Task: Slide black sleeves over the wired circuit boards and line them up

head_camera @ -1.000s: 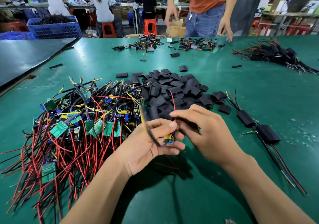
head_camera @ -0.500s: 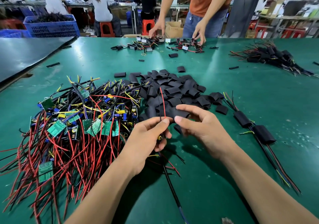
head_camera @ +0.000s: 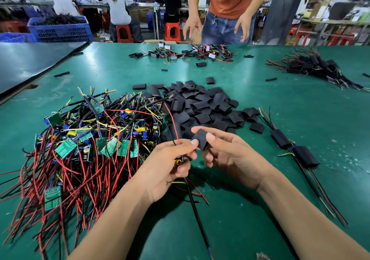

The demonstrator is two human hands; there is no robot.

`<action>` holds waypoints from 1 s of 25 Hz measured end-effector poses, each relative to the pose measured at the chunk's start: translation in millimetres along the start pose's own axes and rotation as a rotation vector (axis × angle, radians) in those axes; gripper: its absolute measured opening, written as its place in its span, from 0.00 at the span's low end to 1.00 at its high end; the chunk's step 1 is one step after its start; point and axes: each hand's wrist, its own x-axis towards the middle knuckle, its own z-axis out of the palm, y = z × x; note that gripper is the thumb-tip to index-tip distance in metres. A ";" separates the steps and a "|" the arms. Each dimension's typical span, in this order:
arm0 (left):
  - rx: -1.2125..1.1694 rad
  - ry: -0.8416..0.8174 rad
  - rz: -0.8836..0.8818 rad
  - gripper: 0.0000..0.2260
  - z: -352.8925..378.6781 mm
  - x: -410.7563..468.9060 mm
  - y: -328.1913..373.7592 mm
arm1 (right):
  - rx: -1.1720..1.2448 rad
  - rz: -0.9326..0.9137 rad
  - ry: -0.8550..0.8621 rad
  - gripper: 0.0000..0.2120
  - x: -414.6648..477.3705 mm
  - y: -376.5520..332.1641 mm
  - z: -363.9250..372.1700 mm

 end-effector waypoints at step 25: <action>0.368 0.069 0.249 0.11 15.6 -4.1 -7.4 | 0.055 -0.130 0.339 0.12 8.5 -6.0 -0.1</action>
